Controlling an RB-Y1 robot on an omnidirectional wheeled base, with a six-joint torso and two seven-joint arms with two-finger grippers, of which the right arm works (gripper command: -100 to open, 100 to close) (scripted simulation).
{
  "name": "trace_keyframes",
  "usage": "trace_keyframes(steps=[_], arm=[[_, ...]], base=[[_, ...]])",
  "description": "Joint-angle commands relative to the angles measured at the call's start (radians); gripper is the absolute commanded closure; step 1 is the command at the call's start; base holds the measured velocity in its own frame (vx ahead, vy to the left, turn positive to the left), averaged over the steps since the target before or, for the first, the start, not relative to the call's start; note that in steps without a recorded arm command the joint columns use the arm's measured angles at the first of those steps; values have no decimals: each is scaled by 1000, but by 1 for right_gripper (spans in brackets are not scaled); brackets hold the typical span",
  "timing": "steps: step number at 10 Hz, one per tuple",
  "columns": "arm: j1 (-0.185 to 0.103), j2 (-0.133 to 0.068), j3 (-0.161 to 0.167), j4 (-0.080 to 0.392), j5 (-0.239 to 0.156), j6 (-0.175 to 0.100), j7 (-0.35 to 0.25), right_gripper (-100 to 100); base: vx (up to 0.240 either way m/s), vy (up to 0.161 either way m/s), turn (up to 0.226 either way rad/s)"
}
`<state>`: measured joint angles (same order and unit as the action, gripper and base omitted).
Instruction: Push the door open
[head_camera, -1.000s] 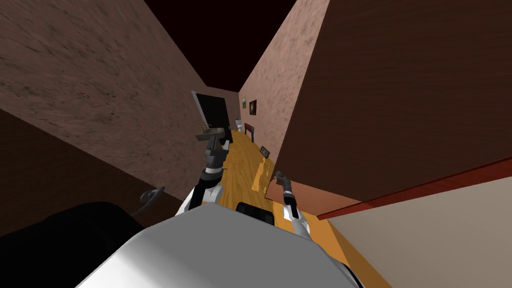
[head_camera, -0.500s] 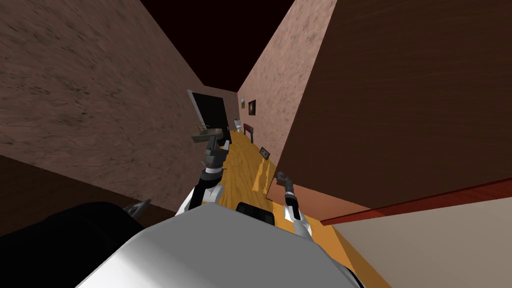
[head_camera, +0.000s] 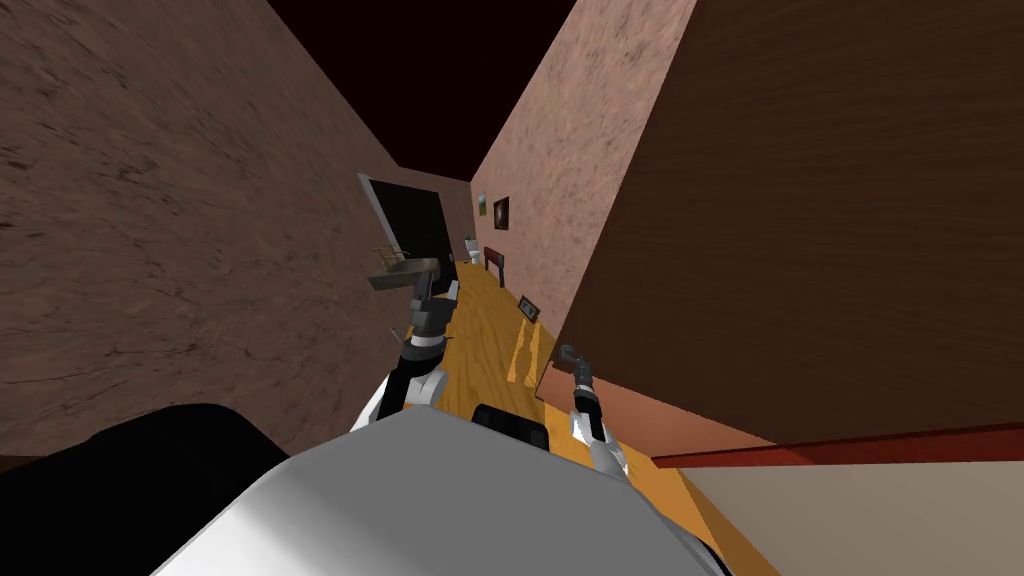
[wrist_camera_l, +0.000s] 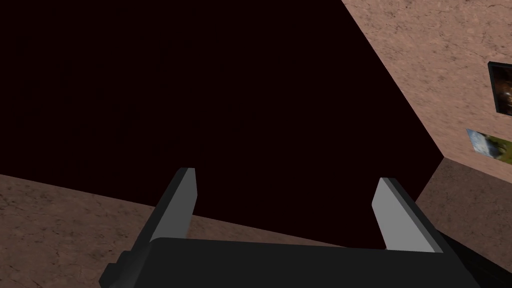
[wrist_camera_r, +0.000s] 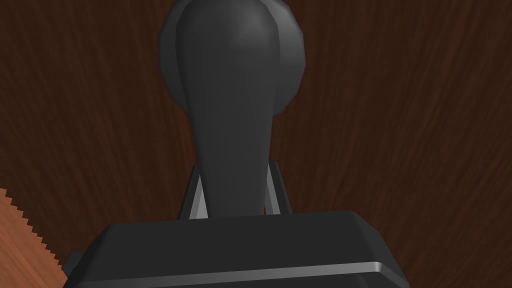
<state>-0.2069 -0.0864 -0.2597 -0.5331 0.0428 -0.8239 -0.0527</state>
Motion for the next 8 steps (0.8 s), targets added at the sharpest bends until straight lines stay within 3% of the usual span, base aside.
trace_keyframes(steps=[1, 5, 8], arm=[[5, 3, -13, -16, -8, 6, 5, 100], [7, 6, -45, -16, -28, 7, 19, 100], [16, -9, -72, -17, -42, 9, 26, 100]], base=[[154, 64, -37], [167, 82, -58], [152, 31, -49]])
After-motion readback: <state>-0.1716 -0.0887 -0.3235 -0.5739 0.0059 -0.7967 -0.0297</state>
